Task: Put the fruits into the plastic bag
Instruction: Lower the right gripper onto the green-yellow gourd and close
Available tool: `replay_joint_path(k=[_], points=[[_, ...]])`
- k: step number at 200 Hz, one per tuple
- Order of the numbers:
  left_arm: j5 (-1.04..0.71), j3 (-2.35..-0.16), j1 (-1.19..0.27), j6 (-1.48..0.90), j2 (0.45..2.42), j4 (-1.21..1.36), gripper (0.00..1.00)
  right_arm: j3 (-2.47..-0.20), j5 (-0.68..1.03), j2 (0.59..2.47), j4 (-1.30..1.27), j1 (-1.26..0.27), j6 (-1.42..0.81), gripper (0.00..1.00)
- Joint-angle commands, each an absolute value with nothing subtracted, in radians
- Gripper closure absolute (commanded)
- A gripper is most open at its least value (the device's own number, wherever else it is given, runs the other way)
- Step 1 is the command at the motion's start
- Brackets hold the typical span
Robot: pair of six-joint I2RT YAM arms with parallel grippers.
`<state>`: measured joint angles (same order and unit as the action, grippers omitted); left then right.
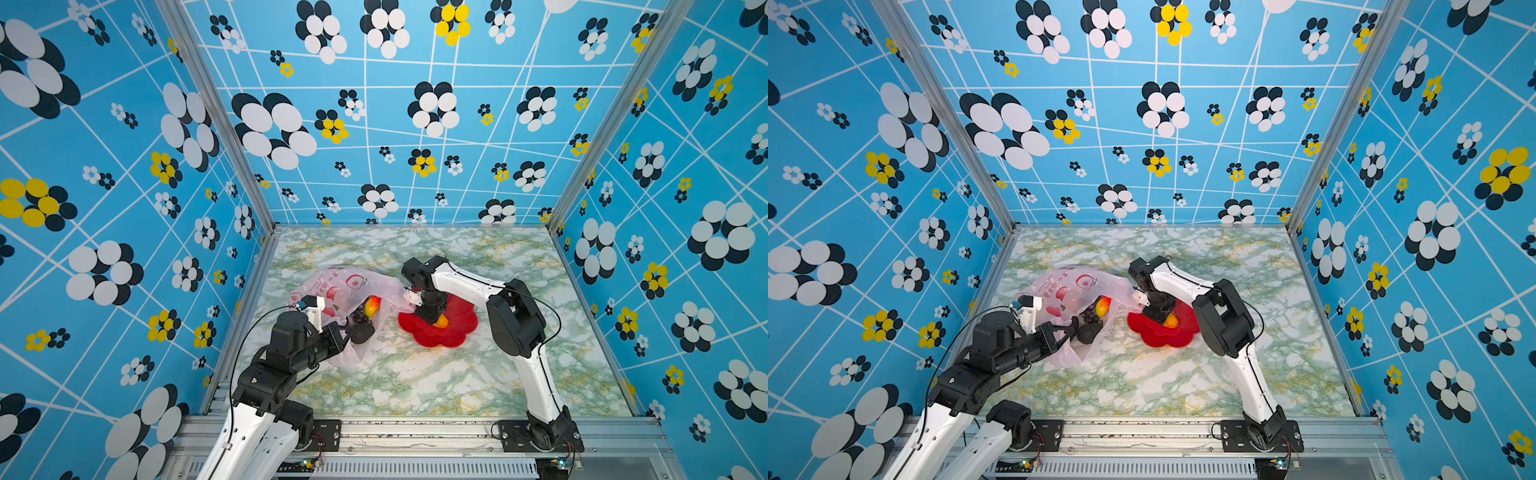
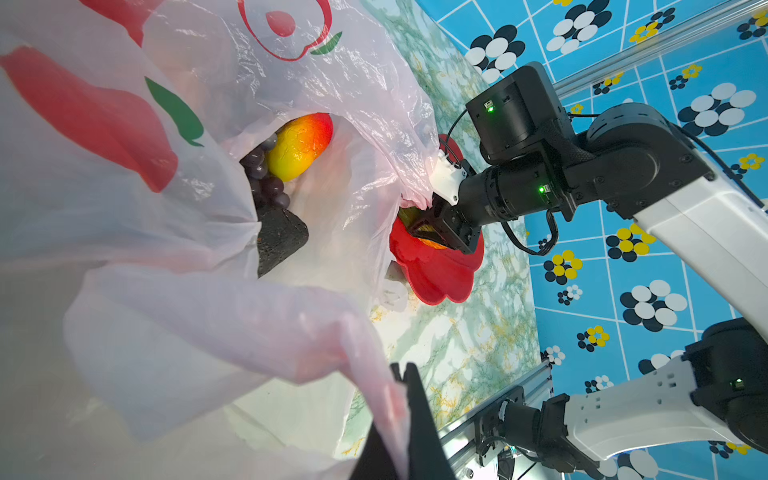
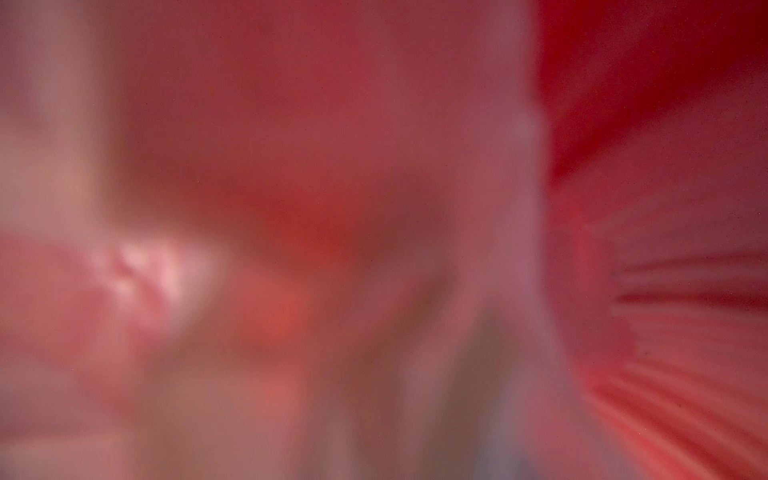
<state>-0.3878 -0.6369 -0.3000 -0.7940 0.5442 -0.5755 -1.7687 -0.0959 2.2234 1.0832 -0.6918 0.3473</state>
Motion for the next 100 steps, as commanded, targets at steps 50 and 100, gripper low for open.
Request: replay_joint_path(k=[50, 100], points=[[-0.380, -0.638, -0.290, -0.799, 0.537, -0.541, 1.00, -1.759, -0.096, 2.127, 1.114, -0.655, 0.307, 0.79], [-0.392, -0.633, -0.290, -0.797, 0.556, -0.505, 1.00, -1.805, -0.131, 2.064, 1.173, -0.637, 0.304, 0.82]])
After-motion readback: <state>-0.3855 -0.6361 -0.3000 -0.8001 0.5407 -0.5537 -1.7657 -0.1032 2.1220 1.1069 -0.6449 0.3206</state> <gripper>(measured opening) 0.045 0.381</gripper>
